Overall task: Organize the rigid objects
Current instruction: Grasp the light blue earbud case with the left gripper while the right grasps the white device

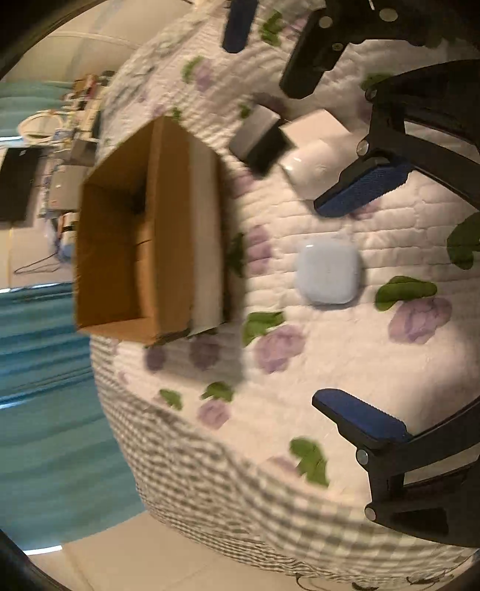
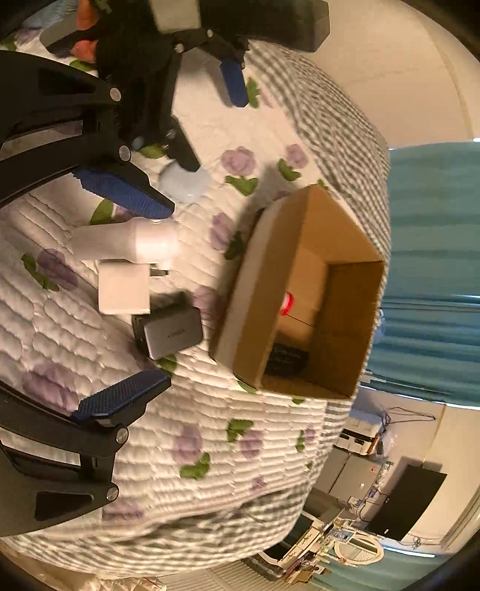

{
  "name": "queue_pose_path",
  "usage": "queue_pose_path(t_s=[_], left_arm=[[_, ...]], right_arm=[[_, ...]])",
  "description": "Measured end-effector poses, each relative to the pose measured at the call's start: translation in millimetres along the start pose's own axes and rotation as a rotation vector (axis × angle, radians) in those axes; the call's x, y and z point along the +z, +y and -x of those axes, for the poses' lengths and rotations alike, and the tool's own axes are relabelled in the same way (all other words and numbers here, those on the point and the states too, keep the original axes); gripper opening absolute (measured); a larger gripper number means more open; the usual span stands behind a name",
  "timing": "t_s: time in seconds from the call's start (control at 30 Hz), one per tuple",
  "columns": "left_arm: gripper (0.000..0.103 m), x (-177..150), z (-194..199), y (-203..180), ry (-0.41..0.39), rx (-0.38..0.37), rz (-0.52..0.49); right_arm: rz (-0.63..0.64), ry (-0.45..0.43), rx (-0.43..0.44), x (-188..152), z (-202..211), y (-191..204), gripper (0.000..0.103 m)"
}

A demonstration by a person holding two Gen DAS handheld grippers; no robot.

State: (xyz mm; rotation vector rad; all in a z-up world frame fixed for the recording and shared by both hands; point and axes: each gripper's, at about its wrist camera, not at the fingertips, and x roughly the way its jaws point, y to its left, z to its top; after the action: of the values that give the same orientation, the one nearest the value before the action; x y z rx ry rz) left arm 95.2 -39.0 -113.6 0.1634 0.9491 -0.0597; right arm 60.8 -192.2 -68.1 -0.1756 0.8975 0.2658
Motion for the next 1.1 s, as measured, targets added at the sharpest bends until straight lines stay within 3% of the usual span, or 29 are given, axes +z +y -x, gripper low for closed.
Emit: queue_pose_path(t_s=[0.13, 0.23, 0.53, 0.6, 0.97, 1.1], left_arm=[[0.080, -6.4, -21.7, -8.4, 0.070, 0.025, -0.039], [0.080, -6.8, -32.7, -11.8, 0.116, 0.010, -0.042], [0.059, -5.7, -51.2, -27.7, 0.145, -0.027, -0.064], [0.050, -6.0, -50.7, -28.4, 0.138, -0.031, -0.070], [0.050, 1.4, -1.0, 4.7, 0.033, -0.035, 0.006], [0.050, 4.6, 7.6, 14.2, 0.004, -0.017, 0.008]], right_arm=[[-0.005, 0.032, 0.015, -4.7, -13.9, 1.5, 0.084], [-0.011, 0.048, 0.033, -7.4, -19.6, -0.1, 0.084], [-0.038, 0.081, 0.063, -10.8, -28.6, -4.6, 0.084], [-0.034, 0.082, 0.061, -11.2, -28.9, -3.8, 0.084], [0.023, 0.108, 0.027, -13.0, -32.1, 9.8, 0.083], [0.068, 0.151, 0.055, -15.0, -44.9, 27.1, 0.077]])
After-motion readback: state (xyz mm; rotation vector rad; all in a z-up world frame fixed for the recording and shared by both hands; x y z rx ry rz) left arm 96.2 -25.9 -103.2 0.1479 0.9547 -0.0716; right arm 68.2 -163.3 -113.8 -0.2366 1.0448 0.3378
